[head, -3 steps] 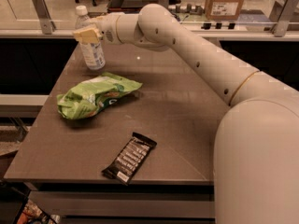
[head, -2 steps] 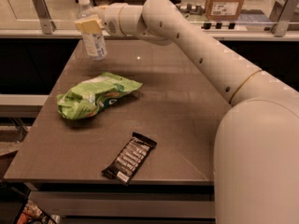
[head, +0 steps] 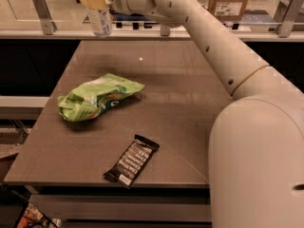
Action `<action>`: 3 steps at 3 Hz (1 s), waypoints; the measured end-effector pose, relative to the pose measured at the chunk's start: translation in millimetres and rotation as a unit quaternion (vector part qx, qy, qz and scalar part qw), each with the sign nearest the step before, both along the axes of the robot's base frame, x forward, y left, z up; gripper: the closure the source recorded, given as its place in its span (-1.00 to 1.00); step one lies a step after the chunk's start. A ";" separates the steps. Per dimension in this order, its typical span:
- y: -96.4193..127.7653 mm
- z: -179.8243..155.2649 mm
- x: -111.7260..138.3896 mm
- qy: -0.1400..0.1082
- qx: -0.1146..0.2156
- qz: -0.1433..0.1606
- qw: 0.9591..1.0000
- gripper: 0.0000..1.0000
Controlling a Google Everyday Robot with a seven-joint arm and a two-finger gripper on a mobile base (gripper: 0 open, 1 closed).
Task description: Pick blue plastic bottle
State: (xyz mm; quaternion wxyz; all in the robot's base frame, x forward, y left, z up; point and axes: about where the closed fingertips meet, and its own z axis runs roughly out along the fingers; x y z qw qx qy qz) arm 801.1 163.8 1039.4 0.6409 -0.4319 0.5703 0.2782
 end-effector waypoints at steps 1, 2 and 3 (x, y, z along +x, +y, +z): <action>-5.4 25.9 4.4 -0.020 -0.005 -0.009 1.000 1.00; -8.6 47.3 5.7 -0.036 -0.013 -0.016 0.999 1.00; -9.4 64.4 4.9 -0.050 -0.023 -0.020 0.998 1.00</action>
Offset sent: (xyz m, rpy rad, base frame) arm 0.0111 -0.0194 0.0772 -0.0486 -0.1110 -0.0565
